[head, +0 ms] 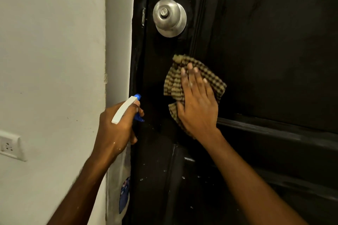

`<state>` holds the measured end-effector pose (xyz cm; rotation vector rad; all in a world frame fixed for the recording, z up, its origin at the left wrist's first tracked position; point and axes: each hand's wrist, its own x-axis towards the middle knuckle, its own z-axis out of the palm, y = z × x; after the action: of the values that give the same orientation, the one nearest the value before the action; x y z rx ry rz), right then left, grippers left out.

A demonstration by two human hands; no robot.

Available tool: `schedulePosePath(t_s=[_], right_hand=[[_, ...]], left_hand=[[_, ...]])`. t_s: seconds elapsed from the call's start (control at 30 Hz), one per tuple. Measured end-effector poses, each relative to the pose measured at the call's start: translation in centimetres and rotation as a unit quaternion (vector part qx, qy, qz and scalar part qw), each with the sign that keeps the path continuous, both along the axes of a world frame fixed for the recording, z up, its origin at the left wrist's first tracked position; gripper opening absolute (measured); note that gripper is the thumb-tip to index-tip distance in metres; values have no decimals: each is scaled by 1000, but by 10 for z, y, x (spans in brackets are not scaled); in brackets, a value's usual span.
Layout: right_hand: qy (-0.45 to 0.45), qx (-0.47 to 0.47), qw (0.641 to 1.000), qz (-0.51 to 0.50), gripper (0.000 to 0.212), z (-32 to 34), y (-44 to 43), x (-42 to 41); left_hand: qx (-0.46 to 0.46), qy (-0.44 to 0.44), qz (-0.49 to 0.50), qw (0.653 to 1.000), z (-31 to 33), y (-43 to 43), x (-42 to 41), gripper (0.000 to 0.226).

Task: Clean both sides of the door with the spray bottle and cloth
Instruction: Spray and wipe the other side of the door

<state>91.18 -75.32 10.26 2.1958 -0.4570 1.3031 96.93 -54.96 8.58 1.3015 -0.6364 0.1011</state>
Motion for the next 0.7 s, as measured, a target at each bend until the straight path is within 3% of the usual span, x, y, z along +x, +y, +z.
schedulePosePath(t_s=[0.13,0.4,0.53,0.7], right_hand=[[-28,35,999,4,80,18,10,13],[78,30,996,16,82,-94,0,-7],[19,26,999,33,77,-53,1,2],[-82,12,996,-21,76,8,21,36]], left_hand=[[-2,1,-5,1000,-1,1,-2,15],[-10,3,-15,1000,-14,9,-1,16],[17,-2,-27,999,-26,11,14,22],[12,-19,-80,997,-37,13,28,18]])
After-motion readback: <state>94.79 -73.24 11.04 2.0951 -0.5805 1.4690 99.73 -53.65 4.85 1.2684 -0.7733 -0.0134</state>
